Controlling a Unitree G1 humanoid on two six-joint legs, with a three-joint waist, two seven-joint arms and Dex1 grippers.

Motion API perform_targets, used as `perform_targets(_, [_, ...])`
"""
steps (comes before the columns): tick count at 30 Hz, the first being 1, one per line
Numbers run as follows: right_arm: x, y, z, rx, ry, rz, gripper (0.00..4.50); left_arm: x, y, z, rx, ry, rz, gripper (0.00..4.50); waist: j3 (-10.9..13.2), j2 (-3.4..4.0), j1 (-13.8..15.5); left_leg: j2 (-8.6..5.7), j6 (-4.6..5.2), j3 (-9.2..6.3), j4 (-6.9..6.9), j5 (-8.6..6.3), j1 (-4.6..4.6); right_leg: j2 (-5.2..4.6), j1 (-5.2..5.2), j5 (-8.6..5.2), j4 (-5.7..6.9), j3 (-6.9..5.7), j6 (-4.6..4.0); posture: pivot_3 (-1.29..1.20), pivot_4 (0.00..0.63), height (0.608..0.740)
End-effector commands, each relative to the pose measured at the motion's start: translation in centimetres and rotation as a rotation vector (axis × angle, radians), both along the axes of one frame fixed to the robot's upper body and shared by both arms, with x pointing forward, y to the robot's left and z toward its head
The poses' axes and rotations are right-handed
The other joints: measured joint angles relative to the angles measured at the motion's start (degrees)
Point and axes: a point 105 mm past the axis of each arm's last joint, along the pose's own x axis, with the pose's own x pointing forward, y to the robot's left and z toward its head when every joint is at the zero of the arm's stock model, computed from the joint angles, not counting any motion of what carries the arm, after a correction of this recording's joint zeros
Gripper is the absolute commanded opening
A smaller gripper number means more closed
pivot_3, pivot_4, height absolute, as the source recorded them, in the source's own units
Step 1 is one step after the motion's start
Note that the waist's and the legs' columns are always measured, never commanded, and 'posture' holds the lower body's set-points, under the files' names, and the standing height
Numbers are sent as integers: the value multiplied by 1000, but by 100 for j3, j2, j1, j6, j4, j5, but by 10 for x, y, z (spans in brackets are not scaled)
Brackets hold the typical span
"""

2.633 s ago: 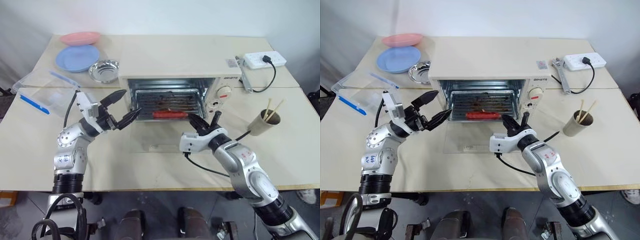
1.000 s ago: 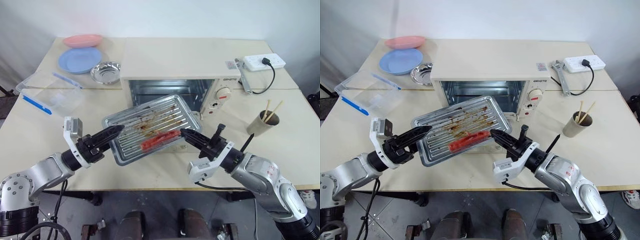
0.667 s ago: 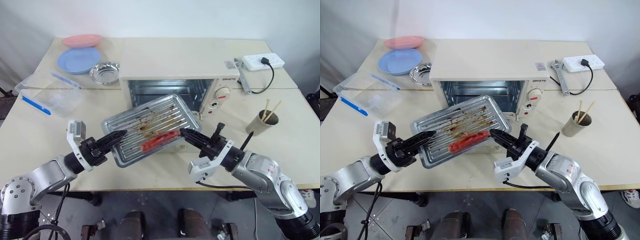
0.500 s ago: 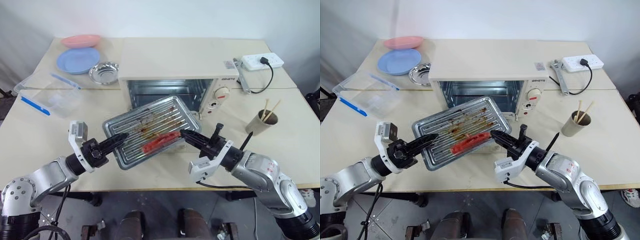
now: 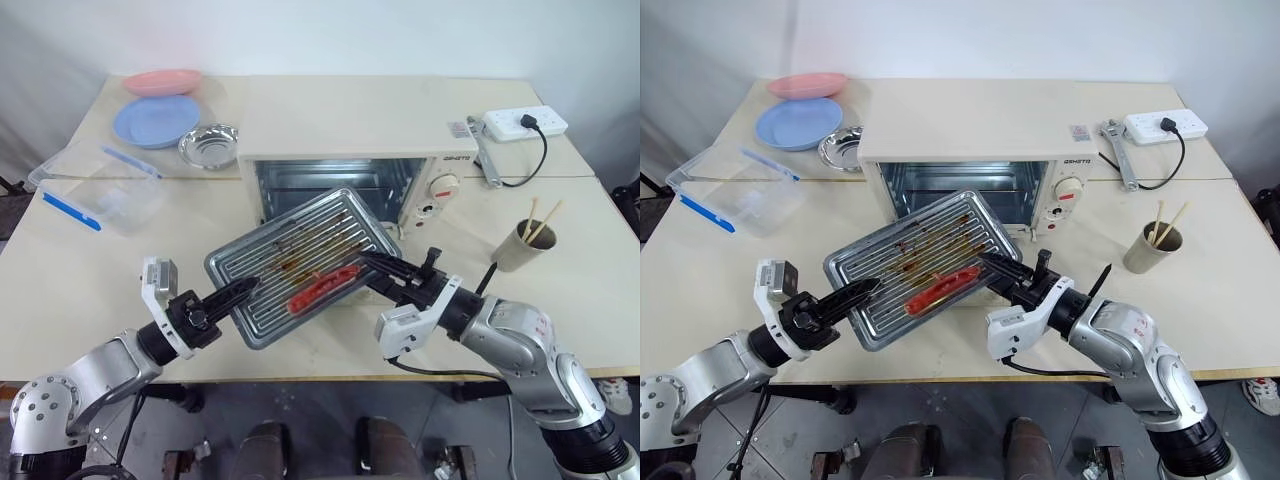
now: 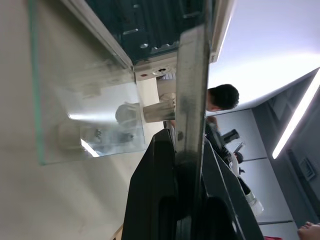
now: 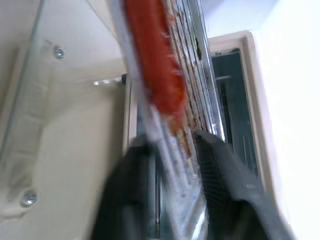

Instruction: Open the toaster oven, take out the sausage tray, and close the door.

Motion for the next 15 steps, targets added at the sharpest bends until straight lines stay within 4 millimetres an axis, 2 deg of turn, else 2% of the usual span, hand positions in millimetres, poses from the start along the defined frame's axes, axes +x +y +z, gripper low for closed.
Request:
perform_targets(1, [-4,1,17,41,-49,21,2687,-4,-6,-2,9,3,-10,0,0,0,0,0,0,0,0,0,0,0,0,0,0,0,0,0,150,740])
perform_targets(4, [-4,-1,15,36,-31,18,3744,-5,-6,-3,-4,4,-4,0,0,0,1,0,0,1,0,0,0,0,0,0,0,0,0,0,150,740])
perform_targets(6, [-4,-2,12,72,59,31,4401,-6,-6,-5,-21,13,10,0,0,0,2,0,0,2,0,0,0,0,0,0,0,0,0,0,150,740])
perform_targets(9, [-4,-3,6,157,255,64,4460,-7,-5,-7,-40,22,27,0,0,0,1,0,4,2,-1,-3,1,0,1,0,-2,1,0,0,150,740])
perform_targets(12, [-1,-9,5,161,331,68,4460,-10,-6,-10,-52,35,33,0,0,0,4,2,7,2,0,-4,1,0,1,0,-2,1,-1,0,150,740])
perform_targets(15, [0,-18,-5,169,475,75,4460,-11,-4,-14,-74,50,57,0,0,0,6,1,10,3,0,-6,1,-1,2,0,-4,2,-1,0,150,740])
